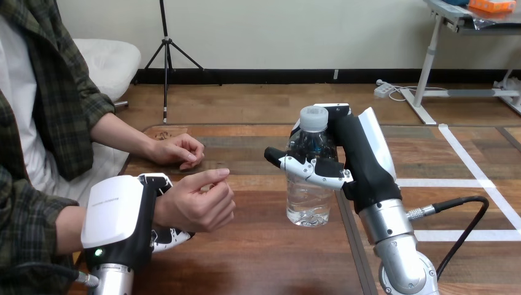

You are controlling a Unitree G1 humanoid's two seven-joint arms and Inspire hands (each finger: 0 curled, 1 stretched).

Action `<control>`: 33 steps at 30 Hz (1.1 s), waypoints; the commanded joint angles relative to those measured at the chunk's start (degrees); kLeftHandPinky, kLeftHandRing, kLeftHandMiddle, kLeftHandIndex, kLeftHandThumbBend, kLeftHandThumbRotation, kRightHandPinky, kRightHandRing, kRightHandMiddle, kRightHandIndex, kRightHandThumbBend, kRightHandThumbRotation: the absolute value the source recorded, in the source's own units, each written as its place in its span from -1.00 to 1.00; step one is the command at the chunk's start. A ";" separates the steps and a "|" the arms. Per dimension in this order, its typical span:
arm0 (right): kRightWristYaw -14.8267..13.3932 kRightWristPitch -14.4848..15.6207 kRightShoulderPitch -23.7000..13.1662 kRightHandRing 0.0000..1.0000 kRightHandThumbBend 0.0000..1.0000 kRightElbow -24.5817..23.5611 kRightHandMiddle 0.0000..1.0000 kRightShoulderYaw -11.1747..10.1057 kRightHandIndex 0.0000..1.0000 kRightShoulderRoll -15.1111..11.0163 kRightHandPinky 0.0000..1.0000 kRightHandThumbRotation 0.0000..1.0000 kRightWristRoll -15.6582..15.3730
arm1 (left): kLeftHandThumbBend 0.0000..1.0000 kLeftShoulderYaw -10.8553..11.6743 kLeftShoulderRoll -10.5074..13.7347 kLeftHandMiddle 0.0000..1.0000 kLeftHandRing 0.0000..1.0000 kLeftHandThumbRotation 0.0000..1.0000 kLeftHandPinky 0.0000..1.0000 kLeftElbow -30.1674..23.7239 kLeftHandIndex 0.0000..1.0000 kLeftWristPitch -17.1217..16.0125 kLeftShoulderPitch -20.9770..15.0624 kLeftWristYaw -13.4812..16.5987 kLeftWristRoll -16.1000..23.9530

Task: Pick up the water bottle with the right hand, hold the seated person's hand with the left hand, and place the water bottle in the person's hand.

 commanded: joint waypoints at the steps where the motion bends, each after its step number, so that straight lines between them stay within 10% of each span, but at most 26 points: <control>1: -0.36 -0.82 -5.50 -1.00 -0.33 -2.86 -0.96 -1.61 -1.00 -0.30 -1.00 -1.00 0.70 | 0.65 -2.13 -1.43 -0.33 -0.39 -1.00 -0.41 -3.06 -0.38 -3.54 -1.39 0.80 0.76; 33: 0.16 -1.09 -7.93 -1.00 -0.36 -1.82 -0.98 -1.24 -1.00 0.70 -1.00 -1.00 1.74 | 0.62 -2.64 -4.11 -0.46 -0.53 -1.00 -0.58 -12.22 -0.50 -11.18 2.68 -2.47 -2.94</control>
